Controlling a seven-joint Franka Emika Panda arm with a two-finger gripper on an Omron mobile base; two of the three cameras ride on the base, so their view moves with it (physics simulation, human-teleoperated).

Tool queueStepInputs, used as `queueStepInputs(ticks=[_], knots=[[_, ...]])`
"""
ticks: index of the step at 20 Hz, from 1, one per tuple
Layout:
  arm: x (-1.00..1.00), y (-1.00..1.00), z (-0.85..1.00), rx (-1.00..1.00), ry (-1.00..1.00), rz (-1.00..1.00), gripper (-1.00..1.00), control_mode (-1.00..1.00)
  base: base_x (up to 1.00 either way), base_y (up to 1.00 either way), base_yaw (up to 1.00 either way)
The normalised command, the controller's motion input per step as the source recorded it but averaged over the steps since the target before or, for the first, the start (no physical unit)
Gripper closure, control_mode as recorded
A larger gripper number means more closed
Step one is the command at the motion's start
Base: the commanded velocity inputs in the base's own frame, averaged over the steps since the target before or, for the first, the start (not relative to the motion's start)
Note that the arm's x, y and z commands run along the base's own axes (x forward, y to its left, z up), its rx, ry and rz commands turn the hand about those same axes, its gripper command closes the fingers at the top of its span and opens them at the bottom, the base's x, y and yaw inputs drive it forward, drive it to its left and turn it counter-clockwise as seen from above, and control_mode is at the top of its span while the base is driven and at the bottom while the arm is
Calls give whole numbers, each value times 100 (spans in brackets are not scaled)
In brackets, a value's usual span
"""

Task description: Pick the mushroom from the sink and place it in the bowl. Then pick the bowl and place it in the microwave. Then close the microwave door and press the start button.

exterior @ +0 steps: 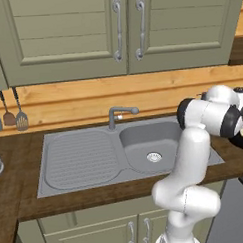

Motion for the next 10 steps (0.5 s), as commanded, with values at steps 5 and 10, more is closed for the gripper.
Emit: queueStepInputs(ticks=[5, 10], knots=[[65, -16, -29, -6, 14, 5, -100, -100, 0, 0, 0], [47, -43, -20, 0, 19, 5, -100, -100, 0, 0, 0]])
